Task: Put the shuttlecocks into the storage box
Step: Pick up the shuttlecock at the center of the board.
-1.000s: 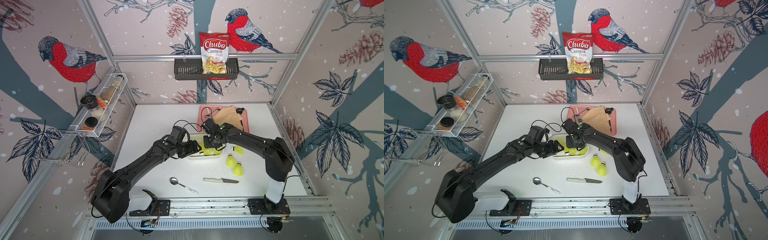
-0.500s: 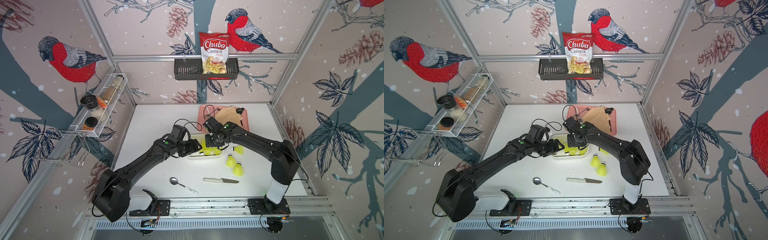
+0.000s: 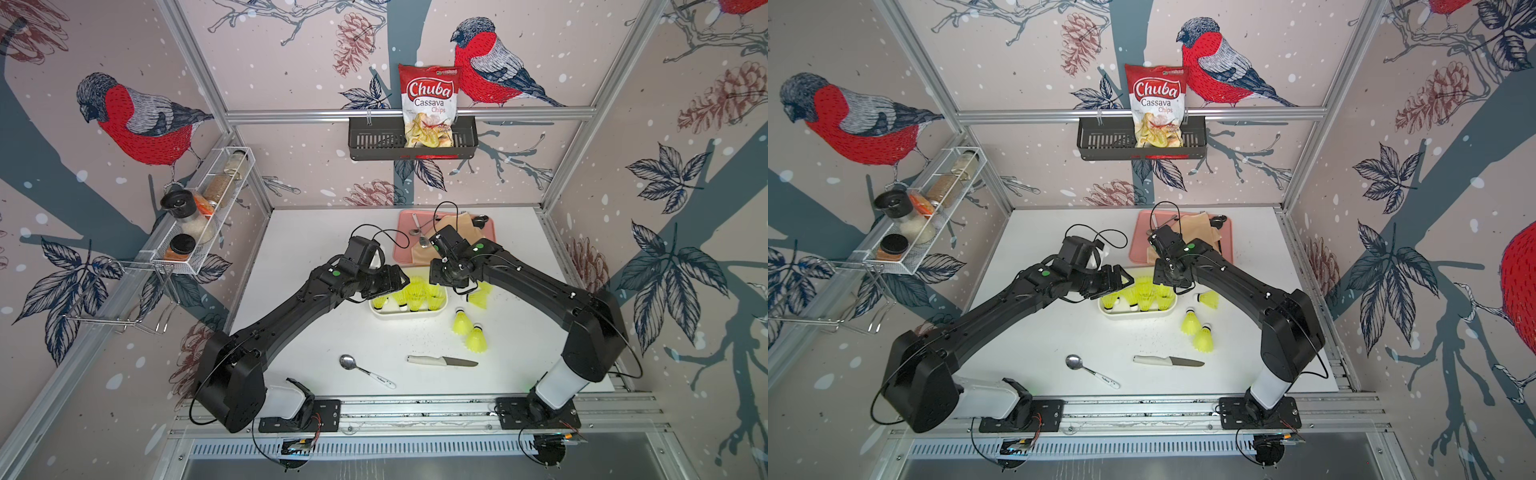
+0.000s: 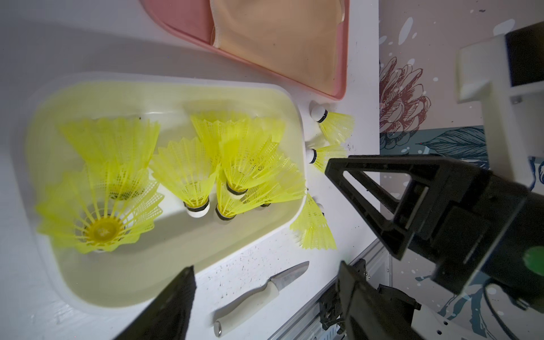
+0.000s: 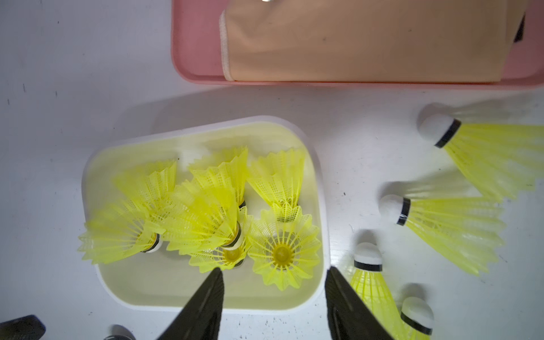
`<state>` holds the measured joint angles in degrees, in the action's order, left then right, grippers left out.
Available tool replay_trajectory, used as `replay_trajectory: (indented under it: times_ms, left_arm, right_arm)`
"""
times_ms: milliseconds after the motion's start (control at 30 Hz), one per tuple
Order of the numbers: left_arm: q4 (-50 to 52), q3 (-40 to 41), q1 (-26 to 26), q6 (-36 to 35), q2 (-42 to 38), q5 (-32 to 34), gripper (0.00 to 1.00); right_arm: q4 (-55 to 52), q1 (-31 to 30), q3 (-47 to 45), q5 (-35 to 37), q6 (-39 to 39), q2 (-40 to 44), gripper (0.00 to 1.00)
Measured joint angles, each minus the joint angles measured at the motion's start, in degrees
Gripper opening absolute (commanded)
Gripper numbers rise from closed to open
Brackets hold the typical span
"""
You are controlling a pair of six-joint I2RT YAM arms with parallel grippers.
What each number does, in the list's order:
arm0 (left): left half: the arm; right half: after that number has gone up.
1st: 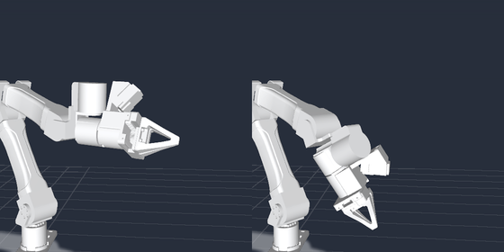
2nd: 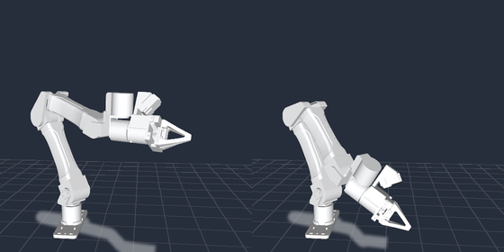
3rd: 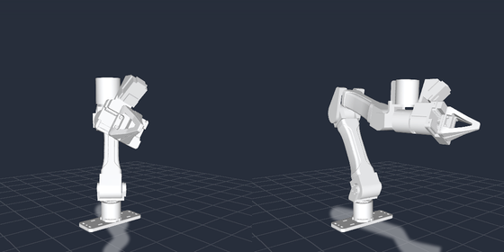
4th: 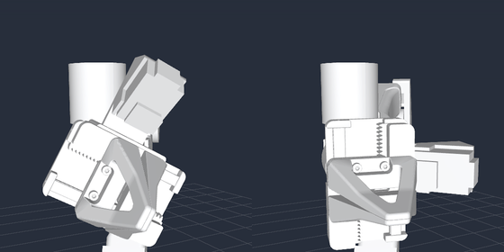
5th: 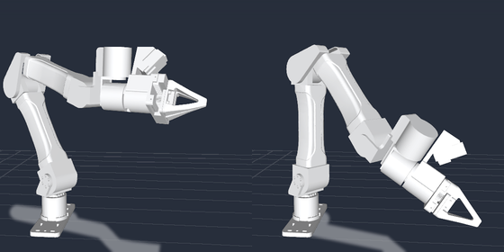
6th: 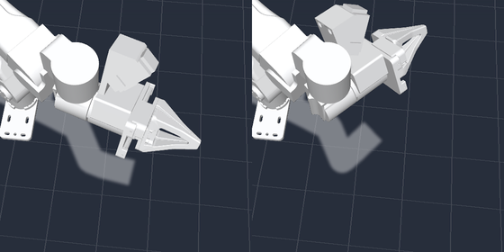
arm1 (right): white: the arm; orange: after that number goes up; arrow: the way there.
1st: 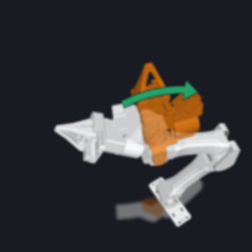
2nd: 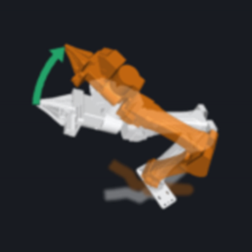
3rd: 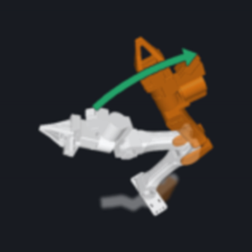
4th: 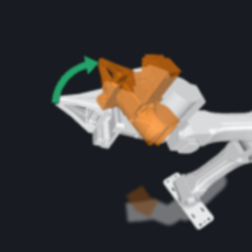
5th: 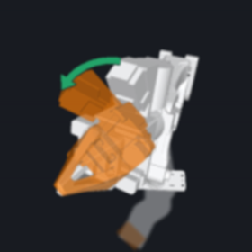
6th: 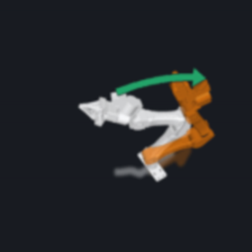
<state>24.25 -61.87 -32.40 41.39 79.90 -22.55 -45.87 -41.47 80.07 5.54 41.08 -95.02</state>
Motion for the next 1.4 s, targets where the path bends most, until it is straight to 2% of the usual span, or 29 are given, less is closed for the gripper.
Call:
replay_trajectory:
  times_ms: [433,900,1400]
  left_arm:
    - [-1.8,-10.1,0.0,-8.7,9.7,-3.6,0.86]
    - [-9.6,-24.1,-0.5,-13.4,28.2,-11.1,0.84]
    - [-12.9,-32.6,-2.6,-15.9,40.8,-16.7,0.81]
  right_arm:
    - [2.8,9.6,-4.9,0.0,10.8,1.4,0.59]
    - [7.3,19.4,-5.8,-2.4,26.6,-5.5,0.58]
    - [12.2,22.0,-9.0,-4.4,42.2,-8.7,0.55]
